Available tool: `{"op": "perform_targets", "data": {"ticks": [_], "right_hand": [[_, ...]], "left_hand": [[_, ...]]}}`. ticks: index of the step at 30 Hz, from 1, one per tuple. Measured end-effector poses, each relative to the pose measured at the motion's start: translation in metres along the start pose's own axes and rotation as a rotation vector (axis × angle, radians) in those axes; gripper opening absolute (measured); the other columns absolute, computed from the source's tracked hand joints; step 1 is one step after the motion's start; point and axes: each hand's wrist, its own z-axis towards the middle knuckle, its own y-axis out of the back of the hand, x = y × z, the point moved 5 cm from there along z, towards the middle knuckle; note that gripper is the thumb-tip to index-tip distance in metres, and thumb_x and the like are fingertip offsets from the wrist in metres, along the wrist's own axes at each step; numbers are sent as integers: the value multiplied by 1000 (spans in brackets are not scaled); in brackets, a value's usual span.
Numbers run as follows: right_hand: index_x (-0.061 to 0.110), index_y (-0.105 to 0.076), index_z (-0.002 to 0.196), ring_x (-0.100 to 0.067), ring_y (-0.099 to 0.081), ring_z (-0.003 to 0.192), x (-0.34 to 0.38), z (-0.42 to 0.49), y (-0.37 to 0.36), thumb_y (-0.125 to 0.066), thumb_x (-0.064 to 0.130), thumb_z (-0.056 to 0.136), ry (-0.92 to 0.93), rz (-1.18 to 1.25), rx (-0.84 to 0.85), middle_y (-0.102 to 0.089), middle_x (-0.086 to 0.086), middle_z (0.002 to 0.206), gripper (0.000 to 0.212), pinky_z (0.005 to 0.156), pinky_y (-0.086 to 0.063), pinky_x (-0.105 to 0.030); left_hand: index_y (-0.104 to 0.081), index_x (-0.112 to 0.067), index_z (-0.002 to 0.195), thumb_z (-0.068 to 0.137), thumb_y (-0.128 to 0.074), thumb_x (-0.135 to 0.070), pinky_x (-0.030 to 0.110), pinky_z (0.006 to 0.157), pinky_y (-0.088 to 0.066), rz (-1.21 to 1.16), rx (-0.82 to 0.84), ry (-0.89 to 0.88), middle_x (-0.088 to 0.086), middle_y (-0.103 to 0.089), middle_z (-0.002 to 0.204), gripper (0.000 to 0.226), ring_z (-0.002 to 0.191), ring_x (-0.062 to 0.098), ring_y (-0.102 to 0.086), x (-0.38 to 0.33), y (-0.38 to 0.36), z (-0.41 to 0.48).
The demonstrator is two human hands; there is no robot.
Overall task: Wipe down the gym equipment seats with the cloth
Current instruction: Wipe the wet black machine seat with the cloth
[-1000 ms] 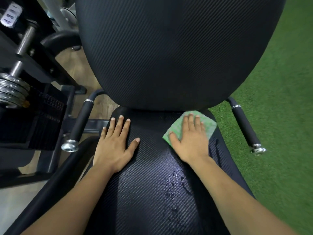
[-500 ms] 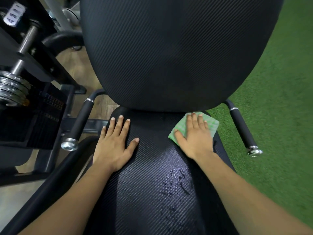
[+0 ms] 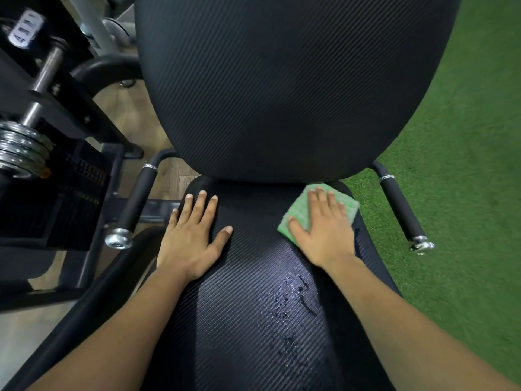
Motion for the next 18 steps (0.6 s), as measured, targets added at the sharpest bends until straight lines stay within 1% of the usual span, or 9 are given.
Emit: {"op": "perform_targets", "data": {"ticks": [2,4,6,8,11,12,14,16,18], "right_hand": [[9,-9,153,-27,0,148,-8,-2,0,-16,61,87,-77,-6,8,-6,-10,161,85,120,1,-41],[9,-8,153,-29,0,148,1,-5,-1,-11,60,83,-88,-8,7,-6,-11,161,87,120,1,-42],[9,-10,153,-31,-2,148,26,-15,-3,-3,61,75,3,8,6,-8,-11,161,94,119,1,-43],[11,-11,153,-29,-1,148,51,-31,-6,0,62,71,147,33,23,-8,-9,161,97,119,2,-42],[14,-11,154,-25,2,148,51,-47,-6,-2,64,72,235,45,58,-6,-6,161,96,120,5,-39],[14,-13,154,-25,-1,148,37,-46,-4,-2,65,71,215,40,50,-8,-6,161,97,119,4,-39],[14,-16,153,-25,-6,148,-2,-42,2,-4,66,71,119,29,2,-12,-7,161,98,120,-2,-40],[16,-14,153,-24,-5,148,-40,-40,5,-4,68,73,22,-1,-12,-10,-5,161,96,120,-6,-41],[16,-9,154,-24,-1,148,-53,-42,3,-1,68,75,-14,-5,17,-6,-5,162,95,120,-5,-41]], "left_hand": [[1,-28,152,79,1,-71,39,120,3,-2,-3,-3,-5,9,159,85,145,14,15,-1,1,0],[1,-27,152,79,2,-71,40,120,2,3,1,-5,-4,8,160,86,146,15,15,-2,1,-1],[0,-25,152,79,4,-70,41,120,1,12,10,-3,-2,7,160,86,146,17,13,-3,2,-1],[-4,-23,153,82,1,-68,42,120,-1,43,9,2,1,1,161,84,147,19,8,-7,7,-2],[-18,-18,152,97,-18,-54,44,119,-8,90,-52,3,5,-15,159,66,148,23,-4,-19,15,-9],[-23,-16,151,99,-23,-49,44,119,-11,53,-81,4,6,-20,158,61,147,24,-7,-24,18,-13],[-30,-15,148,99,-24,-46,42,119,-11,-60,-116,2,6,-24,157,59,147,24,-10,-34,19,-28],[-33,-15,147,94,-19,-51,41,119,-10,-127,-127,-29,6,-25,156,66,147,23,-10,-42,17,-45],[-32,-16,148,91,-12,-53,40,119,-7,-122,-100,-49,5,-21,158,71,148,23,-6,-48,12,-59]]}}
